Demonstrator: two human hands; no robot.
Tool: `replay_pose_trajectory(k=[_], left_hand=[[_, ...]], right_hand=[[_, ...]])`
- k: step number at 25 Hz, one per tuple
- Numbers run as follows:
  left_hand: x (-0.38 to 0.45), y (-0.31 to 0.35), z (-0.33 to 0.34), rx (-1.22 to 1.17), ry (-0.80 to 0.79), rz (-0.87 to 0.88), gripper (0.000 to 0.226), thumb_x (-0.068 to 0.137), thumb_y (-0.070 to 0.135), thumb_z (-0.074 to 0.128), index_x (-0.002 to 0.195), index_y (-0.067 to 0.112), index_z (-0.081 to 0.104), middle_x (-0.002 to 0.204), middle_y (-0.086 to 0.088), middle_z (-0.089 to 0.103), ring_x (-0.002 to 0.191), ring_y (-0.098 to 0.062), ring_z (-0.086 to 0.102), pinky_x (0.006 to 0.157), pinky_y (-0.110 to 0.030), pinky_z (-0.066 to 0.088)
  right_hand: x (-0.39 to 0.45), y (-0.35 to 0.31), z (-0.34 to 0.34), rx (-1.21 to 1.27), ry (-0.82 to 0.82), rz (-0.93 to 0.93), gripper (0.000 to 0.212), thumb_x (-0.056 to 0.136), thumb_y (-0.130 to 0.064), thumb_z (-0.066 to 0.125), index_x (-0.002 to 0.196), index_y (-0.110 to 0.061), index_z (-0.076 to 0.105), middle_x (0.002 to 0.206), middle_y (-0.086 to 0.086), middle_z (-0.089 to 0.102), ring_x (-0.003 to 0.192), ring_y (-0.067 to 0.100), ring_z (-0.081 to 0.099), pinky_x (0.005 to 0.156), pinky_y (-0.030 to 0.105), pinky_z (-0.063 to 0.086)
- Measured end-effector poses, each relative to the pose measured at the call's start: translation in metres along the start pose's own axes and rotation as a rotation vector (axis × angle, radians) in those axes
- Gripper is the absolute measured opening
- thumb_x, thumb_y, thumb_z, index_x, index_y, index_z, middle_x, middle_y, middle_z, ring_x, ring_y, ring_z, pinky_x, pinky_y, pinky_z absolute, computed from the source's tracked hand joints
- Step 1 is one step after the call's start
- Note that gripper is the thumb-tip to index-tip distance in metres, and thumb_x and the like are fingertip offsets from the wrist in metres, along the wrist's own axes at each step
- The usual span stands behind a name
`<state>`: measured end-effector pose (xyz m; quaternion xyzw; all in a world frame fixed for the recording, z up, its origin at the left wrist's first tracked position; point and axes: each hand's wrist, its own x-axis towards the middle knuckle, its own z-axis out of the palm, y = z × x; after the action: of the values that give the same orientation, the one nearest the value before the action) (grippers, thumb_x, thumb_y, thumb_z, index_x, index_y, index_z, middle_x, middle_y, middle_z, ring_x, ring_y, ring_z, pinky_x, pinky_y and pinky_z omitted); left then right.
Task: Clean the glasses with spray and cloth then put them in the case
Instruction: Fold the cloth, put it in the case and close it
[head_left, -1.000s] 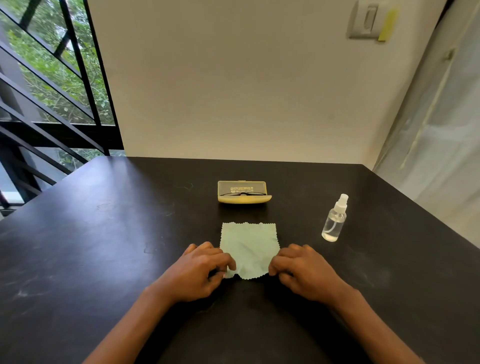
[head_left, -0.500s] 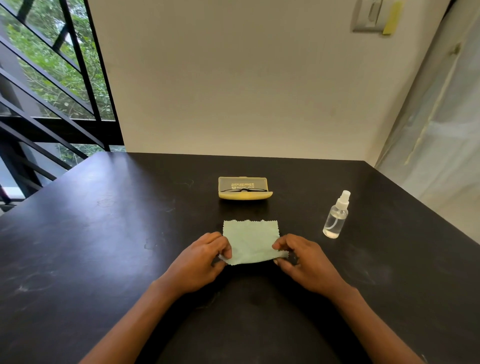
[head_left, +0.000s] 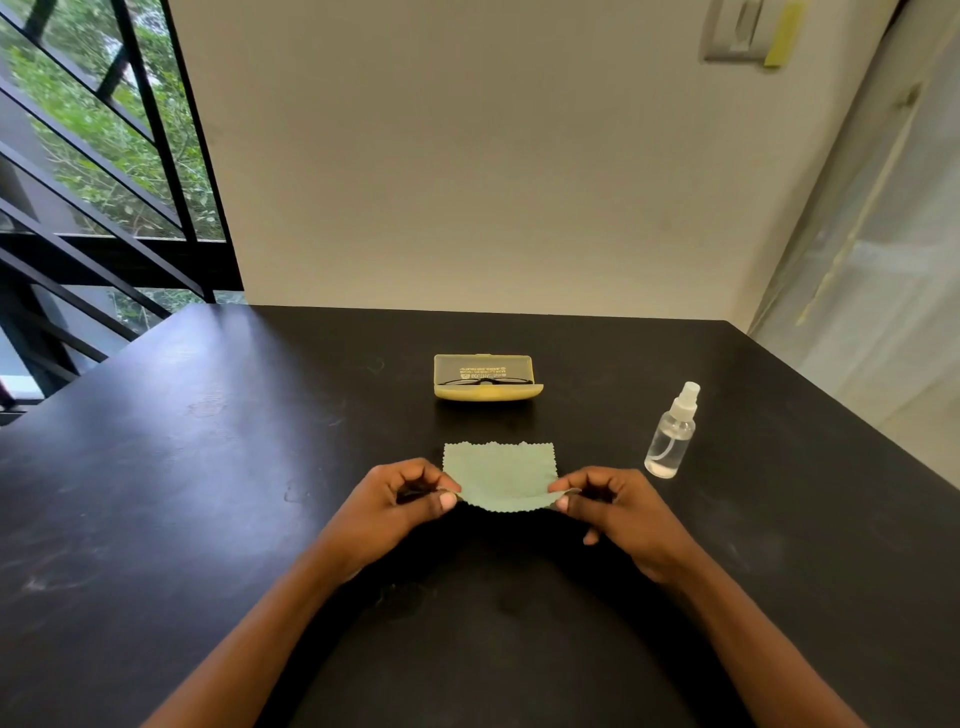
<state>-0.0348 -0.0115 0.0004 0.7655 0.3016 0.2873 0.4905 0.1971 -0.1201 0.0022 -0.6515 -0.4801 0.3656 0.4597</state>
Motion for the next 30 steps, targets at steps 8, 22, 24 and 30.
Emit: replay_pose_trajectory(k=[8,22,24,30], left_hand=[[0.053,-0.001,0.027,0.1,0.301,-0.236,0.01,0.095,0.021,0.048,0.088,0.016,0.054,0.087,-0.004,0.061,0.072,-0.013,0.057,0.07,-0.031,0.051],[0.081,-0.01,0.038,0.65,0.349,-0.392,0.021,0.094,0.03,0.044,0.103,0.013,0.052,0.104,-0.011,0.06,0.094,-0.028,0.058,0.078,-0.039,0.049],[0.083,-0.014,0.035,0.62,0.354,-0.397,0.02,0.092,0.033,0.049,0.099,0.014,0.052,0.101,-0.009,0.061,0.091,-0.026,0.059,0.08,-0.041,0.051],[0.076,-0.011,0.026,0.501,0.398,-0.333,0.02,0.089,0.037,0.055,0.087,0.018,0.049,0.083,-0.002,0.06,0.072,-0.014,0.055,0.063,-0.03,0.047]], right_hand=[[0.053,-0.007,0.016,0.218,0.289,0.12,0.011,0.091,-0.009,0.056,0.088,-0.014,0.065,0.089,0.007,0.06,0.067,0.012,0.054,0.046,0.018,0.047],[0.083,0.005,0.023,-0.503,0.426,0.094,0.009,0.087,-0.022,0.062,0.092,-0.015,0.065,0.093,0.002,0.065,0.082,0.011,0.056,0.07,0.022,0.04],[0.082,0.005,0.022,-0.517,0.414,0.085,0.011,0.086,-0.025,0.062,0.091,-0.015,0.064,0.089,0.0,0.063,0.086,0.014,0.058,0.07,0.024,0.04],[0.066,-0.005,0.009,-0.224,0.283,0.137,0.017,0.089,-0.027,0.058,0.104,-0.019,0.056,0.095,0.002,0.058,0.075,0.012,0.055,0.043,0.018,0.041]])
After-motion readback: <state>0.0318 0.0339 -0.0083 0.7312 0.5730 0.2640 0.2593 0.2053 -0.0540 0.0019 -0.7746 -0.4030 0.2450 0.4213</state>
